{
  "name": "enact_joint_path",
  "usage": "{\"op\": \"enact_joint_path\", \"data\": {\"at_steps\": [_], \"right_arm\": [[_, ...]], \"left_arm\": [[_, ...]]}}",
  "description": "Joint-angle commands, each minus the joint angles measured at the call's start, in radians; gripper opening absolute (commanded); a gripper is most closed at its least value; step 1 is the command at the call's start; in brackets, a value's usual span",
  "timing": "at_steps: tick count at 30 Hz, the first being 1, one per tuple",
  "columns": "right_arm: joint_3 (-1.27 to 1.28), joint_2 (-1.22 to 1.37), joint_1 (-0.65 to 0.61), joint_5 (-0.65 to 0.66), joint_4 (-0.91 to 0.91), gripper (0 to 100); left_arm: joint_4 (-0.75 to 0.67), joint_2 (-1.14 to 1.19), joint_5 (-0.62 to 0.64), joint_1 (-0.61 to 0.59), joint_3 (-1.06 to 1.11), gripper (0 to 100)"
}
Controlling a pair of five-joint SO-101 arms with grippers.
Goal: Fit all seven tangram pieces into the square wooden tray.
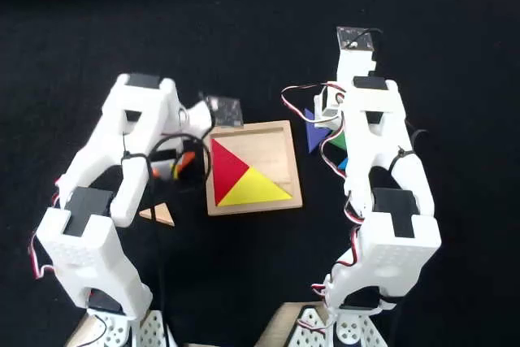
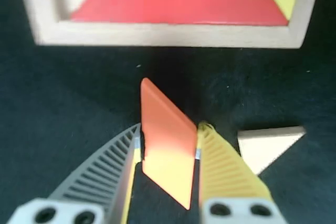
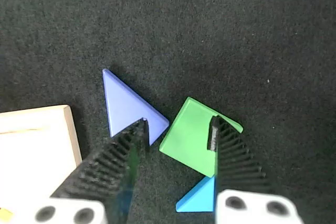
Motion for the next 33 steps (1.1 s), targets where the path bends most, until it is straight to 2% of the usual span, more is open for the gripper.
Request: {"op": "enact_joint_path", "data": {"at_steps": [1, 6, 11, 16, 22, 26, 30, 33], "right_arm": [[-0.016, -0.021, 0.012, 0.008, -0.015, 18.7], [-0.019, -0.022, 0.037, 0.008, -0.014, 18.7], [-0.048, -0.022, 0.100, -0.002, -0.011, 18.7], [-0.065, -0.022, 0.152, -0.002, -0.014, 18.7], [-0.087, -0.015, 0.235, -0.012, -0.012, 18.7], [-0.087, -0.018, 0.258, -0.041, -0.014, 18.7], [-0.088, -0.015, 0.253, -0.038, -0.017, 18.7], [-0.088, -0.015, 0.252, -0.037, -0.017, 18.7]], "left_arm": [[0.114, -0.017, 0.175, 0.070, -0.173, 6], [0.212, -0.017, 0.480, 0.194, -0.317, 6], [0.203, -0.011, 0.921, 0.308, -0.398, 6], [0.015, -0.006, 1.373, 0.444, -0.326, 6], [-0.290, -0.005, 1.738, 0.498, -0.202, 6], [-0.408, -0.005, 1.883, 0.481, -0.131, 6], [-0.431, -0.005, 1.909, 0.481, -0.090, 5], [-0.439, -0.003, 1.992, 0.484, -0.056, 6]]}}
